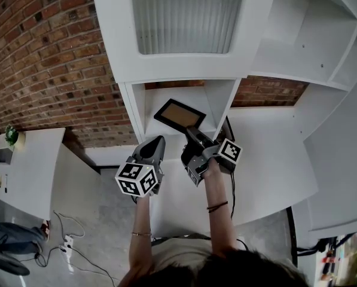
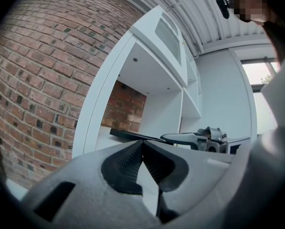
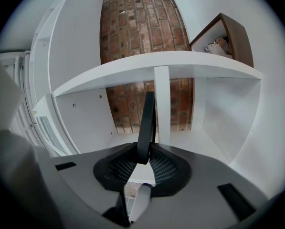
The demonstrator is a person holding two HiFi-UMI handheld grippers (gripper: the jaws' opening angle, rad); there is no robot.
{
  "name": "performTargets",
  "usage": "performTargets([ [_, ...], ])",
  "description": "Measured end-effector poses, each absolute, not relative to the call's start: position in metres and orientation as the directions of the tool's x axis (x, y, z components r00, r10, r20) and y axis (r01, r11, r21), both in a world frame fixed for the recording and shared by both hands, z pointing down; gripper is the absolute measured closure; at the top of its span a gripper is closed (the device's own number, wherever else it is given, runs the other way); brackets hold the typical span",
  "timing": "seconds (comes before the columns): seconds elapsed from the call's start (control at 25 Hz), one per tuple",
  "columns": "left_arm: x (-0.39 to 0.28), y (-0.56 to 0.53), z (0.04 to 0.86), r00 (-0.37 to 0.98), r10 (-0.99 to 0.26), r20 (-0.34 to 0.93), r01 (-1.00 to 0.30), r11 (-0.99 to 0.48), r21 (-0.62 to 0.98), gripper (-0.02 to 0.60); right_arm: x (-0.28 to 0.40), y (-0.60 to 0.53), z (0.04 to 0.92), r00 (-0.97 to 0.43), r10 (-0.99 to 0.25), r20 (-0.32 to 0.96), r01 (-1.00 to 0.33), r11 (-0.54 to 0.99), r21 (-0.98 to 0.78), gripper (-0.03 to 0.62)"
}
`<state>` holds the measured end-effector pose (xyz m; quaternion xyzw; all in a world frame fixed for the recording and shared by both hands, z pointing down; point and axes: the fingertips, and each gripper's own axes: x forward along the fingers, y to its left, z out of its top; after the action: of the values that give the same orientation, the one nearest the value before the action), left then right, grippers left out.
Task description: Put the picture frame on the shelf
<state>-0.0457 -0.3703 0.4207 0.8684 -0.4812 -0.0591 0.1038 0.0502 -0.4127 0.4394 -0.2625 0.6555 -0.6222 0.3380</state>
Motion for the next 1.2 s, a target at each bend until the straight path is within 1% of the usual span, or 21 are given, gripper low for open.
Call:
performTargets([
  [1.2, -0.0515, -0.3675, 0.4269, 0.536, -0.844, 0.015, -0.821, -0.518, 0.24, 0.571, 0.0491, -0.4115, 0.4465, -0.615, -0.781, -0.108, 0.029, 0.114, -0.993, 0.522],
])
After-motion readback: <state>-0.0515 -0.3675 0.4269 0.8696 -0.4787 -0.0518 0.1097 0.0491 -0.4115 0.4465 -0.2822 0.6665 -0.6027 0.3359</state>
